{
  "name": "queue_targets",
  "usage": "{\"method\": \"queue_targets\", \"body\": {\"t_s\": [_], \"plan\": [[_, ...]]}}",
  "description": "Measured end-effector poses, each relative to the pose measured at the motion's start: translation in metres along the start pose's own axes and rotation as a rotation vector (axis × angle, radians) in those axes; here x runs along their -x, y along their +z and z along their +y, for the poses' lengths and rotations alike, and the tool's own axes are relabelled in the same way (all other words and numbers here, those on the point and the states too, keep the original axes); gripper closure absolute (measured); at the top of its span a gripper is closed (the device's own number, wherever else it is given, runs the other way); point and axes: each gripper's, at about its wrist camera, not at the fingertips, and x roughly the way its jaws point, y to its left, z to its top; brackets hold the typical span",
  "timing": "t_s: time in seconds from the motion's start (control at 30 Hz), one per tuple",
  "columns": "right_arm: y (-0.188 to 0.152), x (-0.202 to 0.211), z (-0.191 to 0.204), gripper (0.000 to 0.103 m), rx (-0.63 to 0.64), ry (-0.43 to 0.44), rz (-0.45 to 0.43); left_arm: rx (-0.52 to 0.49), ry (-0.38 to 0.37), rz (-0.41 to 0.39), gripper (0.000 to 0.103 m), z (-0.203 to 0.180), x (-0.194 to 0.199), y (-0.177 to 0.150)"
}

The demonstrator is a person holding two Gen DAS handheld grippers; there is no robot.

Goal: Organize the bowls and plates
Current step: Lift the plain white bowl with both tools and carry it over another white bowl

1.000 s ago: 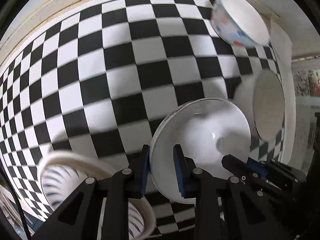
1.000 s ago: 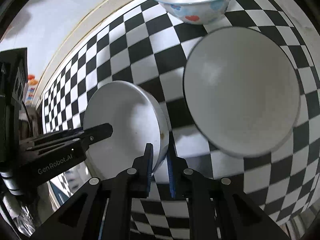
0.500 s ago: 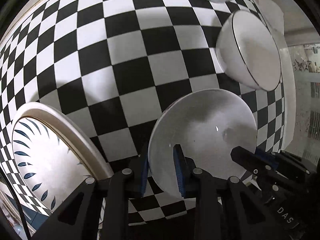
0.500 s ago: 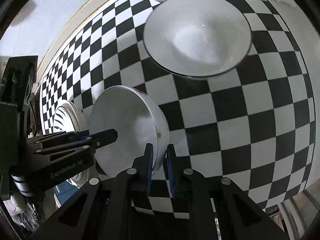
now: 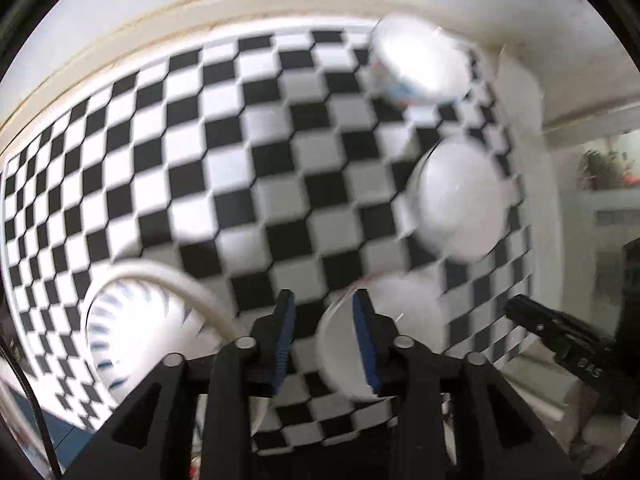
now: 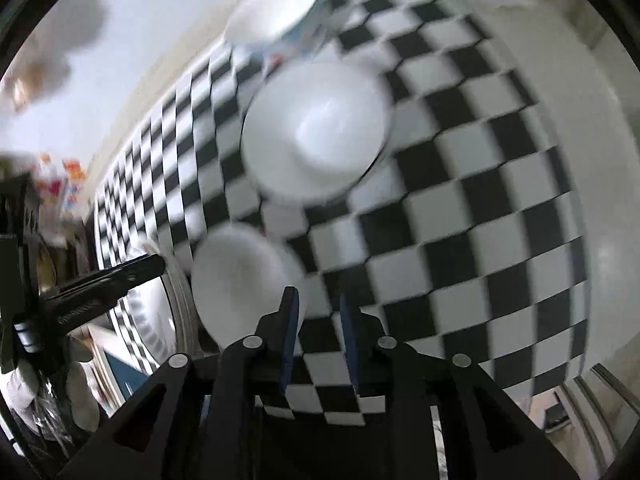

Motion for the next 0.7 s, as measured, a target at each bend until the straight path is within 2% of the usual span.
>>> {"method": "queue_targets", "body": {"t_s": [0.03, 0.1, 0.13, 0.23, 0.37, 0.47, 0.53, 0.57, 0.6, 0.7], "plan": [[0.006, 0.007, -0.005, 0.072, -0.015, 0.003, -0.022, -0.002, -0.017, 0.002, 0.066, -0.002, 0.000, 0.010], [0.025, 0.015, -0.015, 0.057, -0.049, 0.005, -0.059, -0.001, -0.077, 0.039, 0.066, -0.010, -0.012, 0.034], [0.033, 0.015, -0.020, 0.054, -0.064, 0.005, -0.068, 0.003, -0.102, 0.061, 0.066, -0.011, -0.018, 0.044], [0.059, 0.005, -0.031, 0.053, -0.116, 0.037, -0.065, -0.005, -0.150, 0.123, 0.066, -0.035, -0.047, 0.068], [0.081, -0.013, -0.038, 0.053, -0.157, 0.068, -0.051, -0.057, -0.103, 0.161, 0.066, -0.058, -0.078, 0.087], [0.092, -0.030, -0.042, 0.053, -0.170, 0.057, -0.021, -0.070, -0.111, 0.194, 0.068, -0.065, -0.097, 0.088], [0.093, -0.037, -0.044, 0.062, -0.176, 0.067, -0.012, -0.079, -0.090, 0.190, 0.074, -0.068, -0.101, 0.086], [0.093, -0.040, -0.046, 0.075, -0.183, 0.075, -0.009, -0.090, -0.075, 0.182, 0.075, -0.069, -0.101, 0.085], [0.092, -0.041, -0.047, 0.082, -0.188, 0.065, -0.010, -0.092, -0.069, 0.177, 0.077, -0.070, -0.100, 0.084], [0.091, -0.040, -0.049, 0.089, -0.188, 0.035, -0.031, -0.073, -0.080, 0.167, 0.078, -0.067, -0.096, 0.081]]}}
